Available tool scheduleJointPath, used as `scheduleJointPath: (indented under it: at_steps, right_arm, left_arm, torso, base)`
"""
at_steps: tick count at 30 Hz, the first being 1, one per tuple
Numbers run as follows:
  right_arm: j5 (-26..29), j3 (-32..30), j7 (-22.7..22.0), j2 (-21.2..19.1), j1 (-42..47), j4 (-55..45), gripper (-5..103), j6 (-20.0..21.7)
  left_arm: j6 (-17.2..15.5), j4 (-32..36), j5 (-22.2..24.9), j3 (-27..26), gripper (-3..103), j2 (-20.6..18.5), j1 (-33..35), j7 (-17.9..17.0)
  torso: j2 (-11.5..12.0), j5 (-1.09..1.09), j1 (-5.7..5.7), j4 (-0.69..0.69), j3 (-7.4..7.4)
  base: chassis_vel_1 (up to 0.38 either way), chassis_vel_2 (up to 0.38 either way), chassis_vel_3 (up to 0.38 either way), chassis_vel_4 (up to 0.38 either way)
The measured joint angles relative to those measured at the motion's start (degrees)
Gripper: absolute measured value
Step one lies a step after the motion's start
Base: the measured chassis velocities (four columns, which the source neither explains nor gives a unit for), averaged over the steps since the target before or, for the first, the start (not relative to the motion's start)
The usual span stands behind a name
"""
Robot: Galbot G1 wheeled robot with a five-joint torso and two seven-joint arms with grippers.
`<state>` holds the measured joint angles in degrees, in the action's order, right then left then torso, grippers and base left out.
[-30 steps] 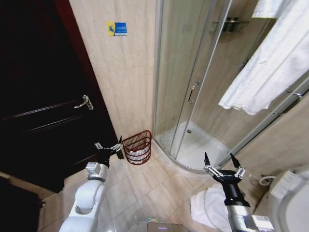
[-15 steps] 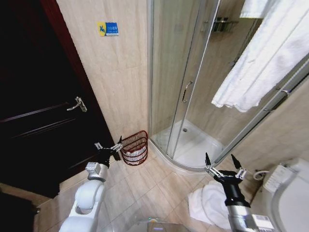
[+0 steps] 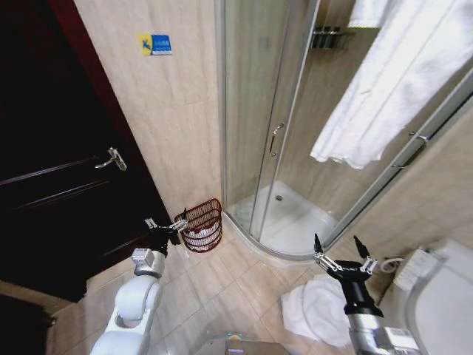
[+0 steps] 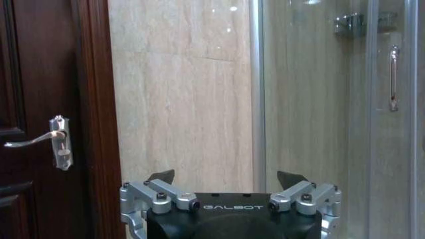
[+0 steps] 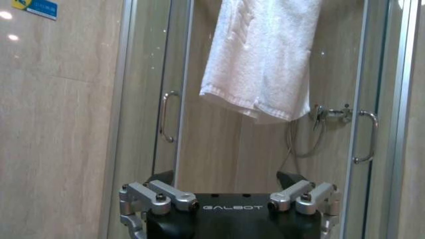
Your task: Discard the used towel into the hamper.
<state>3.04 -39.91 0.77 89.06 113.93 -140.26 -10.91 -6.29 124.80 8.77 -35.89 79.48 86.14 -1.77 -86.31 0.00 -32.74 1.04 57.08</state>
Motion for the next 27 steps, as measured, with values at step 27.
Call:
scheduleJointPath:
  at_steps: [27]
  right_arm:
    - [14.51, -6.98, -10.84, -21.41, -30.26, -3.09, 100, 23.62]
  left_arm:
    - [0.00, 0.00, 0.00, 0.00, 100, 0.00, -0.01, 0.00]
  torso:
    - [0.01, 0.02, -0.01, 0.00, 0.01]
  base:
    - [-0.003, -0.004, 0.003, 0.004]
